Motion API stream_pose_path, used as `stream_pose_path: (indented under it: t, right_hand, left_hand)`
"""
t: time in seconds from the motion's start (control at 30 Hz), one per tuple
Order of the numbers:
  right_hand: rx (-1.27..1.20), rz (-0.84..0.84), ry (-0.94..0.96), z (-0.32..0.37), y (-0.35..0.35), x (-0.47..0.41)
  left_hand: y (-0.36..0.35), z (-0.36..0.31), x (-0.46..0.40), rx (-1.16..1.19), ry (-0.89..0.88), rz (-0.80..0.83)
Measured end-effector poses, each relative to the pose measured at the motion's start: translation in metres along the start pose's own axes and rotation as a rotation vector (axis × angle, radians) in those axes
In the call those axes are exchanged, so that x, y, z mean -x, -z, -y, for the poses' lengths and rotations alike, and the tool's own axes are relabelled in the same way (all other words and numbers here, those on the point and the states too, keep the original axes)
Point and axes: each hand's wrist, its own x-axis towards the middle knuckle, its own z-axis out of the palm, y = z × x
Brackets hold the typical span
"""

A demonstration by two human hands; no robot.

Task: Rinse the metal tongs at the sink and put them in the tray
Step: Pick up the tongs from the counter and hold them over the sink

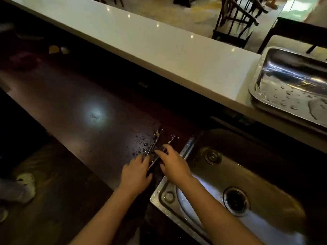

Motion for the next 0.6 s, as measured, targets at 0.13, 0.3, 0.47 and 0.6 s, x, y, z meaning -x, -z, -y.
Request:
stream_pose_path:
  t: [0.13,0.3,0.47,0.6]
  right_hand:
    - [0.012,0.098,0.048,0.002,-0.011,-0.015]
    - [0.158,0.163,0.069,-0.002,-0.022,-0.027]
    - [0.171,0.138,0.028,-0.001,-0.028,-0.030]
    - [-0.124,-0.070,-0.033,0.000,-0.027,-0.019]
  left_hand:
    - [-0.007,0.005,-0.008,0.061,0.058,0.057]
    - [-0.011,0.007,-0.018,0.119,0.067,0.089]
    - [-0.011,0.009,-0.022,0.252,0.051,0.091]
    - [-0.012,0.008,-0.020,0.466,0.081,0.066]
